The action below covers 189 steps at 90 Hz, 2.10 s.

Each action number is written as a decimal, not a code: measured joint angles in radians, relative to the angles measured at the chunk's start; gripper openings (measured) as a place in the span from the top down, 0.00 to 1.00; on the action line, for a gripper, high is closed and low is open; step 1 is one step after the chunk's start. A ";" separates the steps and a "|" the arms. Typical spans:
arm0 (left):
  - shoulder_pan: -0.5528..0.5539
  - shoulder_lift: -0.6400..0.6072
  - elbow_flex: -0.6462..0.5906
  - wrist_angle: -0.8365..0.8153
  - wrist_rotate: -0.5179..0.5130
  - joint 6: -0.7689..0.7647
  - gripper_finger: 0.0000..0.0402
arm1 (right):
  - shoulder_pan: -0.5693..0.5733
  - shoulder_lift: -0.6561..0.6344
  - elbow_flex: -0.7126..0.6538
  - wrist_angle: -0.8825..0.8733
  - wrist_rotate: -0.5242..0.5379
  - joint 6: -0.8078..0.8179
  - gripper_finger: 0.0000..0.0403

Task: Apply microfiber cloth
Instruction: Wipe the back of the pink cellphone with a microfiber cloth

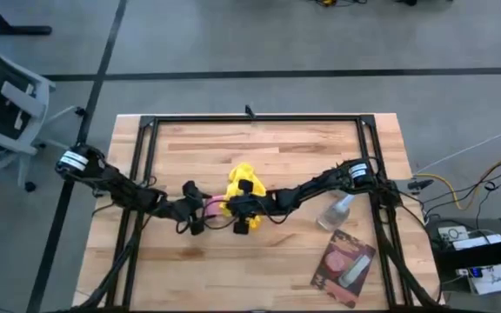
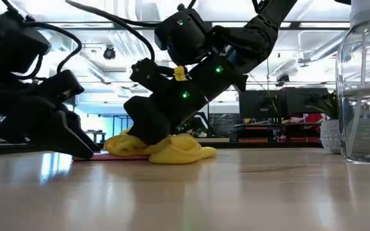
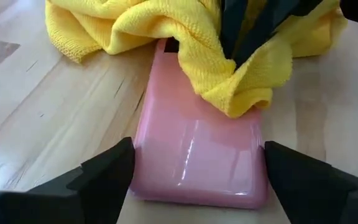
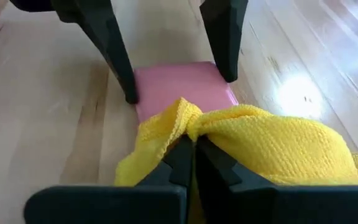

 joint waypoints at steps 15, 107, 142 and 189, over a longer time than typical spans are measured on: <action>0.003 0.004 -0.002 0.002 0.027 -0.020 0.08 | 0.001 0.000 0.000 0.009 -0.040 -0.006 1.00; 0.001 0.034 -0.020 0.033 0.043 0.014 0.22 | -0.076 0.265 0.379 -0.061 -0.051 -0.048 1.00; -0.005 0.034 -0.022 0.033 0.039 0.003 0.22 | -0.037 0.189 0.350 -0.256 0.163 -0.042 1.00; -0.005 0.034 -0.032 0.071 0.043 0.042 0.22 | -0.081 0.273 0.344 0.118 -0.146 -0.094 1.00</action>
